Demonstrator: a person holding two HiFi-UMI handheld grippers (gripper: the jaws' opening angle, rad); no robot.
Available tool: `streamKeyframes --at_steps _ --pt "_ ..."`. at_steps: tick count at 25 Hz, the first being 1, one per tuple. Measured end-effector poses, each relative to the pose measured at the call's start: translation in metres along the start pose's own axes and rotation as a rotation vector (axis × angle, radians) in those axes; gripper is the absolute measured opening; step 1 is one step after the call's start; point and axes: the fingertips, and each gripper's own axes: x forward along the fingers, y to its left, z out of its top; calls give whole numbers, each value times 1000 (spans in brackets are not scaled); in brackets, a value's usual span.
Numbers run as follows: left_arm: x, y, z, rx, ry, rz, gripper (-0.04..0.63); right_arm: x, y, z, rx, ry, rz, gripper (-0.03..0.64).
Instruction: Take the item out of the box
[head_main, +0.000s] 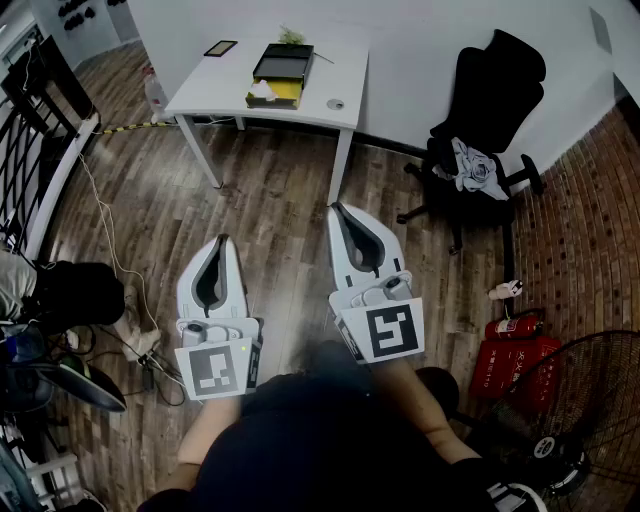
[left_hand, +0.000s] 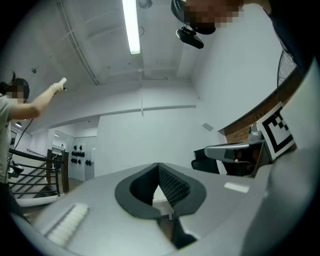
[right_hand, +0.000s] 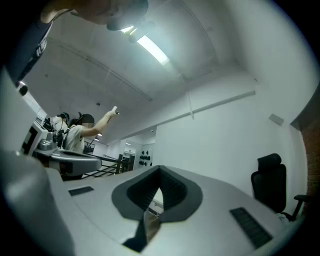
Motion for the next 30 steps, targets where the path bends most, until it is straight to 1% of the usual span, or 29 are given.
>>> streamKeyframes --at_steps 5,10,13,17,20,22,24,25,30 --pt "-22 -4 -1 -20 20 -7 11 -20 15 7 -14 6 -12 11" --pt "-35 -5 4 -21 5 -2 11 -28 24 13 -19 -8 -5 11" --pt "-40 -4 4 -24 3 -4 11 -31 27 14 -2 -17 -1 11" --pt "-35 -5 2 -35 11 -15 11 -27 22 12 6 -12 -12 11" --pt "-19 -6 -4 -33 29 -42 12 -19 14 8 15 -12 -20 11" --pt "-6 -4 -10 -40 45 -60 43 -9 9 5 17 -13 -22 11" --pt "9 1 -15 -39 48 -66 110 2 3 0 20 -16 -23 11" --pt "17 4 -18 -36 43 -66 133 8 0 -2 22 -17 -23 11" --pt "64 20 -28 -38 53 -57 163 50 -21 -14 33 -14 -12 11"
